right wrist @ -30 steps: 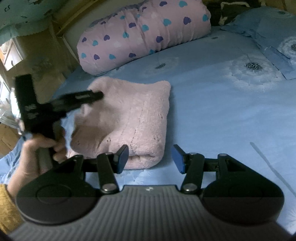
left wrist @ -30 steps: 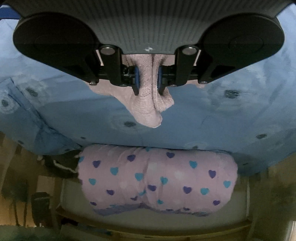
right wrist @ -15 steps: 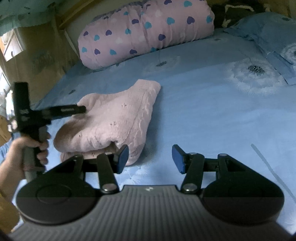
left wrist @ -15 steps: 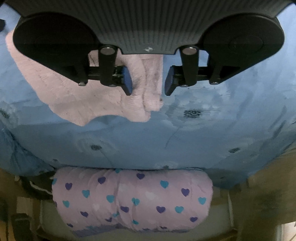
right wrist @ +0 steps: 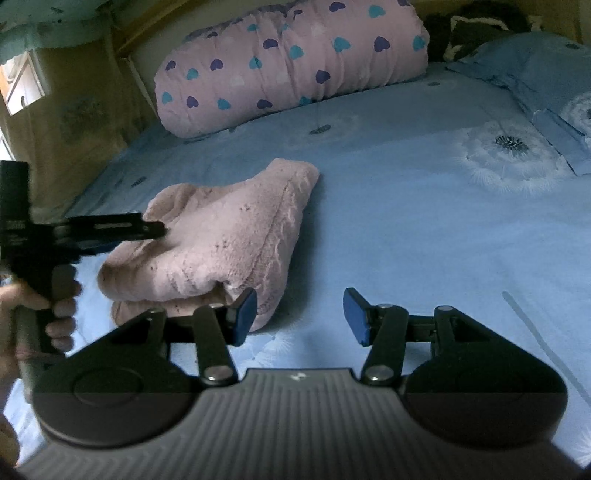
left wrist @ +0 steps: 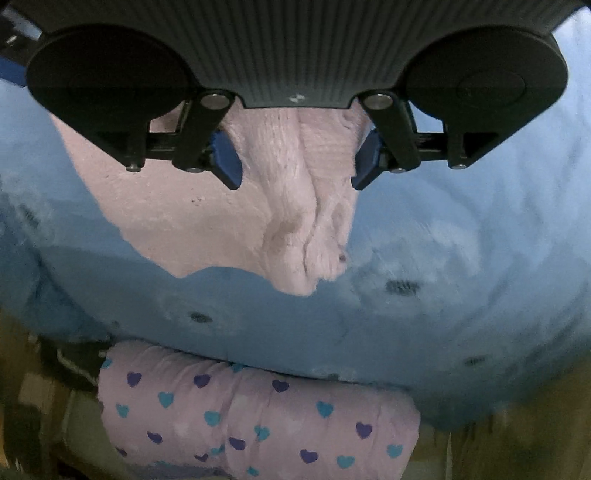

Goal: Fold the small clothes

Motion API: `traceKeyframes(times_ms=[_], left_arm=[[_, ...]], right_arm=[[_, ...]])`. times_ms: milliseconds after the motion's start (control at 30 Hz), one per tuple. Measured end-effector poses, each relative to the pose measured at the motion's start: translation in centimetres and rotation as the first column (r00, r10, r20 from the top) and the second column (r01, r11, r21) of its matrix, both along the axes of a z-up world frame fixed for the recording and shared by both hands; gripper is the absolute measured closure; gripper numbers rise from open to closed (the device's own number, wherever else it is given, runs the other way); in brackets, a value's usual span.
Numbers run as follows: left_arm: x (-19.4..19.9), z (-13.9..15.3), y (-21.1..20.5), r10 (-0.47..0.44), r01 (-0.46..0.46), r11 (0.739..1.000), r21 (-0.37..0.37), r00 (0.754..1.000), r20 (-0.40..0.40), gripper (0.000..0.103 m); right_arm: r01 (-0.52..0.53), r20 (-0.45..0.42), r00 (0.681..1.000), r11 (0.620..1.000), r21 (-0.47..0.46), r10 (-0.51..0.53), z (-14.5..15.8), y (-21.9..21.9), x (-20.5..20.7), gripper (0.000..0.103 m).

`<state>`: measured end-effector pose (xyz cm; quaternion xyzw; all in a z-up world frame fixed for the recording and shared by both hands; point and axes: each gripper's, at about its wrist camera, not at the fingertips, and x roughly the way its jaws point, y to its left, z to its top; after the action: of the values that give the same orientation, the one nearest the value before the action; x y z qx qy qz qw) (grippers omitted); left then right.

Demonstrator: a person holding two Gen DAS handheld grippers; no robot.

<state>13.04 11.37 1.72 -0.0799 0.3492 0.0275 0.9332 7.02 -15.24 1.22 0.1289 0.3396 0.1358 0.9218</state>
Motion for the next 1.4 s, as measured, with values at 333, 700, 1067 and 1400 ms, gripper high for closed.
traceKeyframes(times_ms=[333,700,1067,1400], left_arm=[[-2.2,1.4,1.3,0.016,-0.016,0.999,0.048,1.000,0.001,0.079],[-1.1,3.3,1.6,0.025,-0.035,0.996,0.079,0.991,0.131,0.029],[6.5,0.9,0.6,0.158,-0.162,0.963,0.215,0.987,0.035,0.054],[3.7,-0.8,4.9,0.283,-0.261,0.944,0.203,0.955,-0.089,0.038]], right_arm=[[0.003,0.023,1.000,1.000,-0.026,-0.002,0.2,0.1,-0.2,0.049],[-0.012,0.019,1.000,0.999,-0.050,0.013,-0.2,0.7,0.1,0.049],[0.001,0.011,1.000,0.998,-0.058,-0.001,-0.6,0.6,0.3,0.049],[-0.003,0.037,0.999,1.000,-0.029,0.004,-0.3,0.2,0.2,0.049]])
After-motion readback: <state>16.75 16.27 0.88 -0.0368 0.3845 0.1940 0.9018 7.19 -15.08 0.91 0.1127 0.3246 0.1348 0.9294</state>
